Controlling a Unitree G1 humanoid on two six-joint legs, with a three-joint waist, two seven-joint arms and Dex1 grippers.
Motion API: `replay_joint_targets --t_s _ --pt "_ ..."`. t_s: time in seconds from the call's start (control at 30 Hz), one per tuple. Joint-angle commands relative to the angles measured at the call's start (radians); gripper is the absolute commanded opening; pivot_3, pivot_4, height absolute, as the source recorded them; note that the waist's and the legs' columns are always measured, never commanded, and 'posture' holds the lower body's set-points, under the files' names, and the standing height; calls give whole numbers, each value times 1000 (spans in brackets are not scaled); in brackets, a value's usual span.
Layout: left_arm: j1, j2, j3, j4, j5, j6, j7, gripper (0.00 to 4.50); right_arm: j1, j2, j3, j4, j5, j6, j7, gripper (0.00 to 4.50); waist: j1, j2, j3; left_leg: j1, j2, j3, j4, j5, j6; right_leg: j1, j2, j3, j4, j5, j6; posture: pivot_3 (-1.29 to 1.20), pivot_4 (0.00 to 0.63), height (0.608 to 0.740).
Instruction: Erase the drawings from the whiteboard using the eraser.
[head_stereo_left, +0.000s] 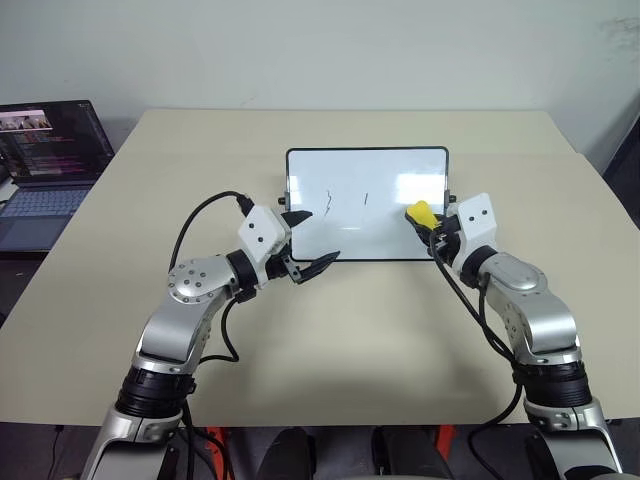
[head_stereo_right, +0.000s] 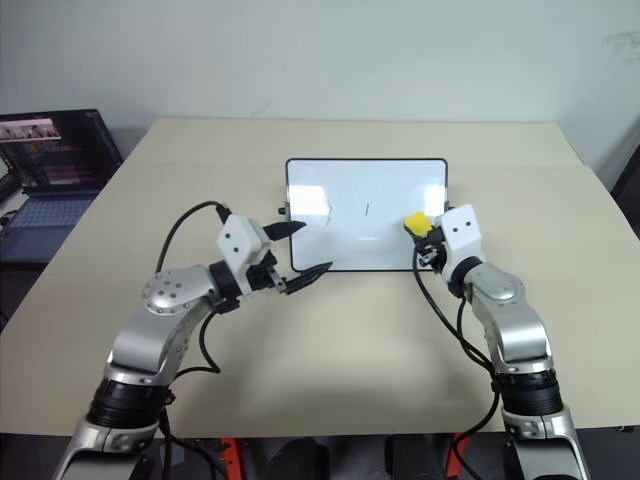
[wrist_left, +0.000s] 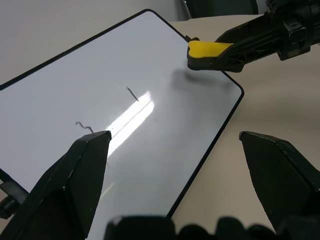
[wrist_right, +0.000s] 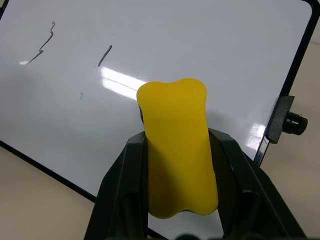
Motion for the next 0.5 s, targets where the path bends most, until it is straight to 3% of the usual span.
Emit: replay_joint_targets --t_s 0.03,0.5 --pt "39 10 37 -64 -6 2 26 4500 -40 2 -5 -2 -10 -44 -12 1338 -2 0 0 0 0 0 0 0 0 0 0 0 0 0 0 0 150 740" --pt "109 19 59 -102 28 1 92 4500 -86 15 20 67 -25 -111 -16 1338 -1 0 0 0 0 0 0 0 0 0 0 0 0 0 0 0 150 740"
